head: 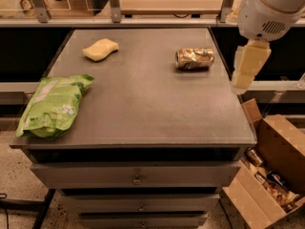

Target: Place orange can upright

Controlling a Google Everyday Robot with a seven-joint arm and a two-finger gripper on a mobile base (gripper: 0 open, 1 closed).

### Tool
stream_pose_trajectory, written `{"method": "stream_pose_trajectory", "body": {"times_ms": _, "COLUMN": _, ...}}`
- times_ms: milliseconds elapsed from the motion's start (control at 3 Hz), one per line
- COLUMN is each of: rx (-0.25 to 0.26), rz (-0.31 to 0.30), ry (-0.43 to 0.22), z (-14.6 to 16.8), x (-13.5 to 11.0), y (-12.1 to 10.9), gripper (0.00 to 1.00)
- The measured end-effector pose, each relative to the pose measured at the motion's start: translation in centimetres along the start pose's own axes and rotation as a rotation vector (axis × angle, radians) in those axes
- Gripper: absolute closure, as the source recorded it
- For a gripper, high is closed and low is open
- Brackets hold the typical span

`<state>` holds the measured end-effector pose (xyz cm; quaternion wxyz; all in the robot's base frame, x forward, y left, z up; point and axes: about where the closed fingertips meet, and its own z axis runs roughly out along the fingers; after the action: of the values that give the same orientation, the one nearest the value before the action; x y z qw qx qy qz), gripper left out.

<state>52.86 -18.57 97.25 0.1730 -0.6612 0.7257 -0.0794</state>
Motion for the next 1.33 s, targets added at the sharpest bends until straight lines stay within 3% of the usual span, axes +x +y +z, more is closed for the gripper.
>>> {"method": "stream_pose_trajectory", "body": {"times_ms": 667, "rx": 0.129, "rz": -0.098, "ry": 0.189, "z": 4.9, "x": -1.6, "y": -10.2, "gripper": 0.0}}
{"method": "stream_pose_trajectory", "body": {"times_ms": 1000, "rx": 0.152, "rz": -0.119, "ry": 0.259, "z": 6.9, "x": -0.7, "y": -13.5, "gripper": 0.0}}
{"method": "stream_pose_trajectory", "body": {"times_ms": 1333, "rx": 0.139, "rz": -0.149, "ry": 0.282, "z": 9.1, "x": 0.2, "y": -15.1, "gripper": 0.0}}
